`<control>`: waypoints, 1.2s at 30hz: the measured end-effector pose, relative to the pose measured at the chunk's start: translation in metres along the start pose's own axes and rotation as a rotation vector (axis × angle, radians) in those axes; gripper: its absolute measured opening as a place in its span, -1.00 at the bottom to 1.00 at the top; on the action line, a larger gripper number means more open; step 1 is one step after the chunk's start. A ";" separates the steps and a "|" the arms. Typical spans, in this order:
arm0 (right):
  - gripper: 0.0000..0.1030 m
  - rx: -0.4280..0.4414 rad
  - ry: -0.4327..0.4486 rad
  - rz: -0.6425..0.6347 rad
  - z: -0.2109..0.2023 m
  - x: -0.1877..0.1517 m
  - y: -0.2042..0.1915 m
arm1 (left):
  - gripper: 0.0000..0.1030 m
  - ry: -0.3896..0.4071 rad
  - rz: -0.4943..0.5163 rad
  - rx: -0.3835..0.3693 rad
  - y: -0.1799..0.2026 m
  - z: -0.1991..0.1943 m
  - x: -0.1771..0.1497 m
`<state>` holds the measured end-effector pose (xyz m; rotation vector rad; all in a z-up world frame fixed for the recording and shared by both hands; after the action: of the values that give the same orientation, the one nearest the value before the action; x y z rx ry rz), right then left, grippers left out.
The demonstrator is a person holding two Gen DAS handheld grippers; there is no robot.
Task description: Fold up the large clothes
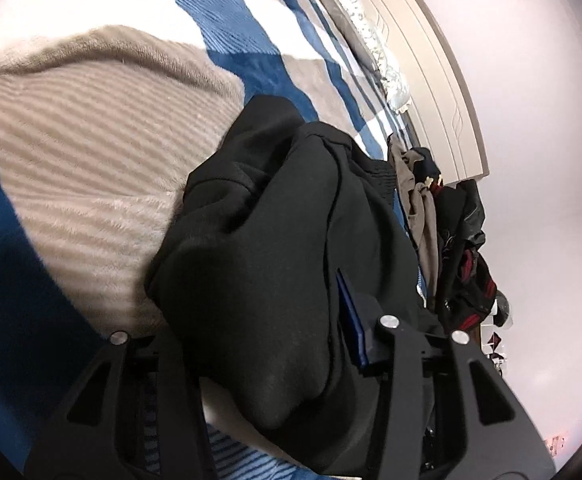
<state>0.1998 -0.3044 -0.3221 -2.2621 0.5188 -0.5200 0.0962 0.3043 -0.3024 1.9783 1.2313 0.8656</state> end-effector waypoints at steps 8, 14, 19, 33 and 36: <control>-0.59 0.090 -0.021 -0.079 -0.028 0.008 -0.029 | -0.51 -0.020 0.003 -0.145 0.022 -0.028 0.008; -0.59 0.193 -0.016 -0.138 -0.072 -0.006 -0.068 | -0.52 0.052 0.039 -0.235 0.059 -0.081 0.015; -0.59 0.257 -0.056 -0.172 -0.114 -0.038 -0.073 | -0.52 0.105 0.053 -0.313 0.071 -0.153 -0.003; -0.61 0.188 -0.123 -0.318 -0.107 -0.150 -0.144 | -0.52 0.241 0.081 -0.286 -0.007 -0.302 -0.002; -0.61 0.212 -0.141 -0.369 -0.086 -0.161 -0.186 | -0.52 0.275 0.073 -0.270 -0.015 -0.319 0.028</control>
<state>0.0604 -0.1525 -0.1626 -2.1748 -0.0290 -0.5619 -0.1567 0.3914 -0.1254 1.7374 1.1255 1.3033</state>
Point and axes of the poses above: each gripper's, at about its wrist camera, not at the fingertips, and z roughly the way its jaws point, y to its right, x to its top, the point moved 2 cm from there along z, roughly the way its jaws point, and after that the axes turned 2 degrees about -z, right-handed, at the moved point
